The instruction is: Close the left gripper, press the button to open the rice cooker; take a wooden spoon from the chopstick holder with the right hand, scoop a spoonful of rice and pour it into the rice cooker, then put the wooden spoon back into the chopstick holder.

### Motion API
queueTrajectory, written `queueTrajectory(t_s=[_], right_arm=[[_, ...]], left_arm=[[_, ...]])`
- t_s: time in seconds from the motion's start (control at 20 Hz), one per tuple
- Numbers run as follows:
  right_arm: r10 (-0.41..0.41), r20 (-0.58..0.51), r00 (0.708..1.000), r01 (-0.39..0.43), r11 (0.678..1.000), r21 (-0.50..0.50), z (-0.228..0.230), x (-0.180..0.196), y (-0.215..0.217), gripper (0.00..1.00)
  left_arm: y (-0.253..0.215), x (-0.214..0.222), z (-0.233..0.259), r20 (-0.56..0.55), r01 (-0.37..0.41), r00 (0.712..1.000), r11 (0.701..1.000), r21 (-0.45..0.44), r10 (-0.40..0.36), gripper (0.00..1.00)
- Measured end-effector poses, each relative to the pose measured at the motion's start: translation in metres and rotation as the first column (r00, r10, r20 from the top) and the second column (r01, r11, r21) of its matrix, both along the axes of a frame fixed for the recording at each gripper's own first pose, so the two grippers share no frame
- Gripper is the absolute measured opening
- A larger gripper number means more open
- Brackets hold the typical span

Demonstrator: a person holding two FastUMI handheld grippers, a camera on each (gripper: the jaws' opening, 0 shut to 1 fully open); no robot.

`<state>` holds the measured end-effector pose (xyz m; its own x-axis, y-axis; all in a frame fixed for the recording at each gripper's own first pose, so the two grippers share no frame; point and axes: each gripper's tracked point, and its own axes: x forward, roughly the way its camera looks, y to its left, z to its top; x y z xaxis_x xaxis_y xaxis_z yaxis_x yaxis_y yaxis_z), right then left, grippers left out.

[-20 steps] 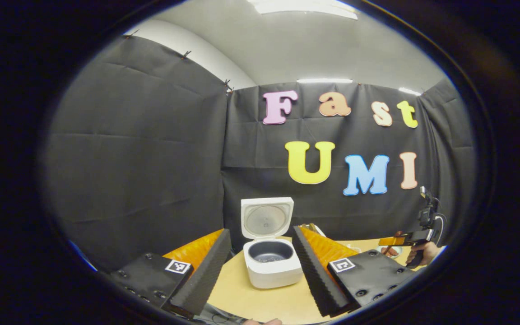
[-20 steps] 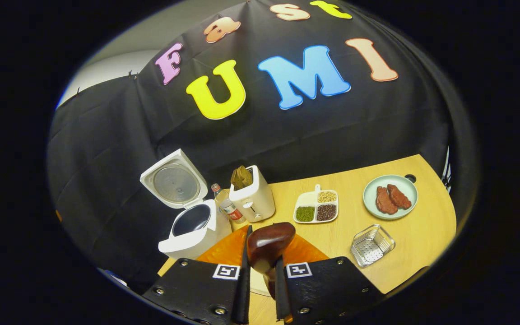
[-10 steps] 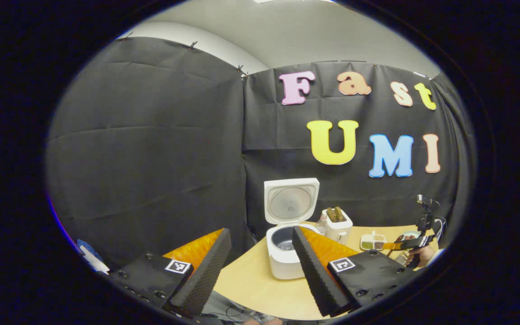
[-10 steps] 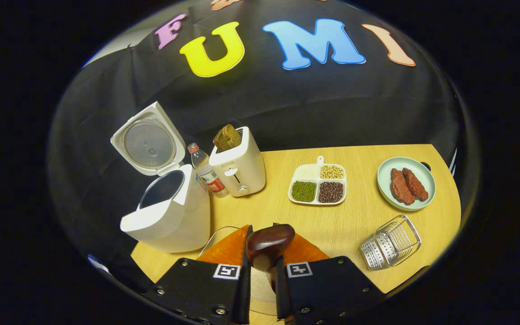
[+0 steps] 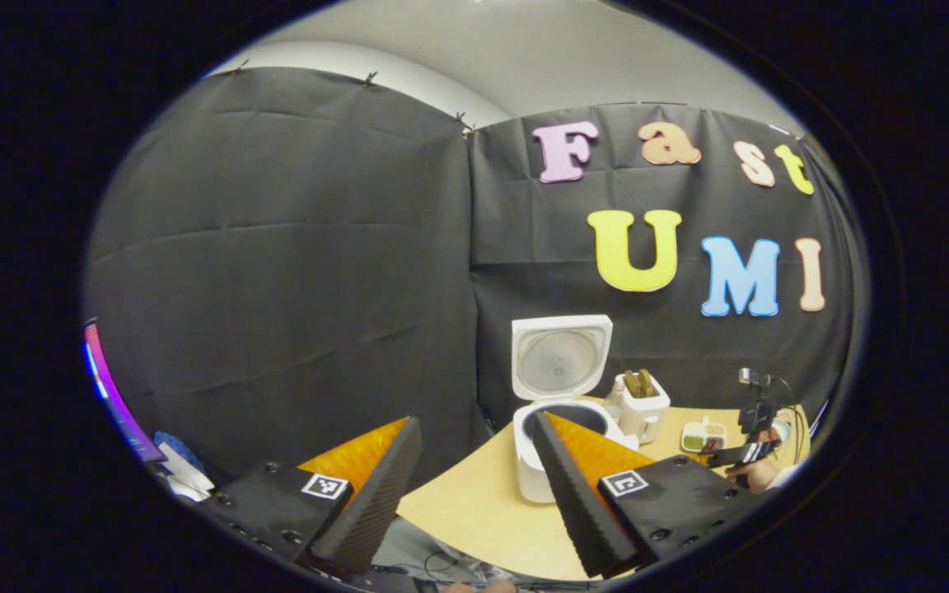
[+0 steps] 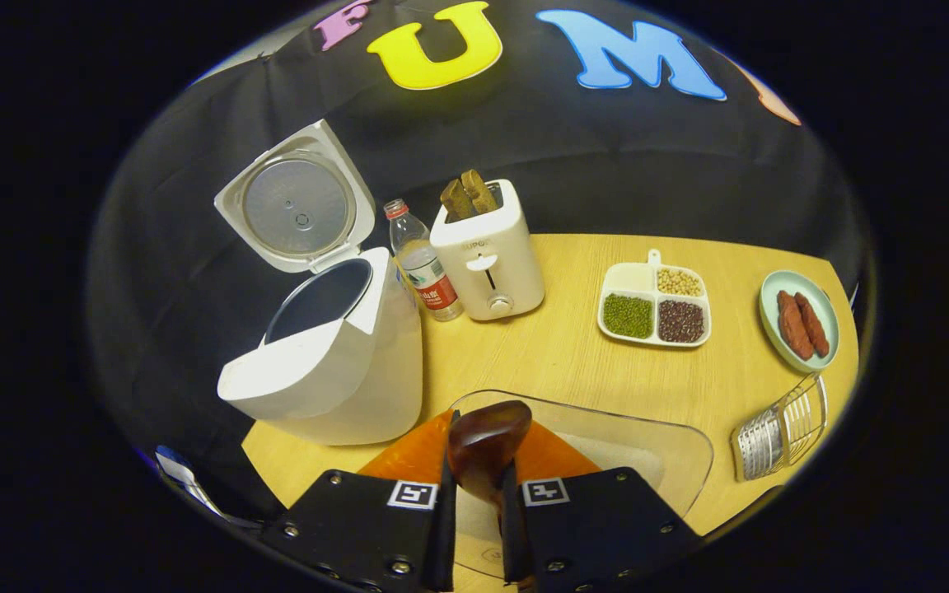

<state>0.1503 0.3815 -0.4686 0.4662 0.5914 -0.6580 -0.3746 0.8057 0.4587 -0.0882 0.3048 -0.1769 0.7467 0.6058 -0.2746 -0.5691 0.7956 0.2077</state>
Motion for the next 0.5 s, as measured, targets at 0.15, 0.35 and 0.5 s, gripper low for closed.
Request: queueTrajectory(t_s=[0.15,0.35,0.5], right_arm=[[-0.059,-0.096,0.994,0.069,0.992,0.104,0.004,0.001,0.012,0.23],[-0.145,-0.173,0.974,0.178,0.964,0.198,0.009,0.014,-0.005,0.23],[-0.218,-0.211,0.953,0.271,0.925,0.265,0.017,0.027,-0.028,0.23]], left_arm=[[0.003,-0.004,0.004,0.006,-0.016,1.0,1.0,-0.006,0.016,0.96],[0.003,-0.003,0.009,0.003,-0.006,1.0,1.0,0.008,0.006,0.96],[0.0,0.002,0.01,0.001,0.011,1.0,1.0,0.016,-0.011,0.95]])
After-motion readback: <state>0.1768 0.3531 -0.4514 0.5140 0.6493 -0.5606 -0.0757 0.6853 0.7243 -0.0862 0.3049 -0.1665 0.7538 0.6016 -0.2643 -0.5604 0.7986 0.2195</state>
